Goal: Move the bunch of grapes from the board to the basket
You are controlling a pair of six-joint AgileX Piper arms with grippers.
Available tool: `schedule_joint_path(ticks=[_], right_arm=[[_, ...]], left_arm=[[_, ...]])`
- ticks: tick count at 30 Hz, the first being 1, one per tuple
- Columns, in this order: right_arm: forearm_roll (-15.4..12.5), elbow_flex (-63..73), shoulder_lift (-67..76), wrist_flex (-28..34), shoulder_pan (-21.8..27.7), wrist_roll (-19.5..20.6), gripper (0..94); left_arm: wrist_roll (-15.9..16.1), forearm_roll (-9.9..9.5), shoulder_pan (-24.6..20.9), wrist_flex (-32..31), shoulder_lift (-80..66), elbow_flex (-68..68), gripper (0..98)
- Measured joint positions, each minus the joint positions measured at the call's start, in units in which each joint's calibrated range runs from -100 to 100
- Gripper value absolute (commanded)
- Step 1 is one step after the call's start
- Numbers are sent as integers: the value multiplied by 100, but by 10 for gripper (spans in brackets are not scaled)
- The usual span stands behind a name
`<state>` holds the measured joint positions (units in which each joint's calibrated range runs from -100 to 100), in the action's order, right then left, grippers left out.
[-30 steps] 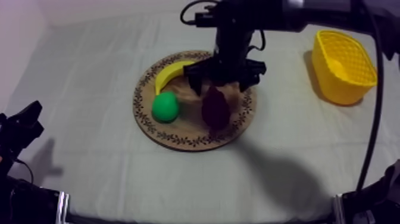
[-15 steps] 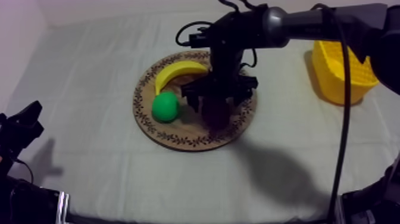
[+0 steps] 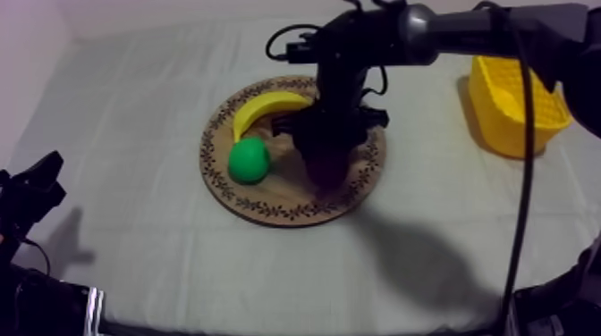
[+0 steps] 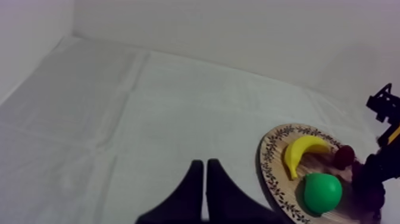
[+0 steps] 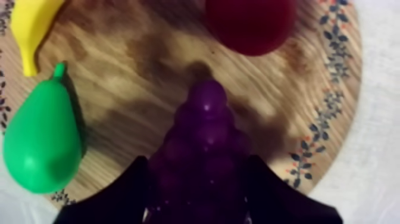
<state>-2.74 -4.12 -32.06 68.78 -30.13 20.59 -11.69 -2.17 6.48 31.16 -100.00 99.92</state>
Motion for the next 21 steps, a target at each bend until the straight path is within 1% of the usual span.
schedule_joint_path(ticks=[6,12,16,21], right_arm=[[177,-180,653,145,37,-2,189],[418,-300,1461,377,189,-63,241],[523,-322,1955,475,405,-157,205],[531,-200,2474,684,801,-332,177]], left_arm=[[0,0,0,0,0,0,1],[0,0,0,0,0,0,1],[0,0,0,0,0,0,1],[0,0,0,0,0,0,1]])
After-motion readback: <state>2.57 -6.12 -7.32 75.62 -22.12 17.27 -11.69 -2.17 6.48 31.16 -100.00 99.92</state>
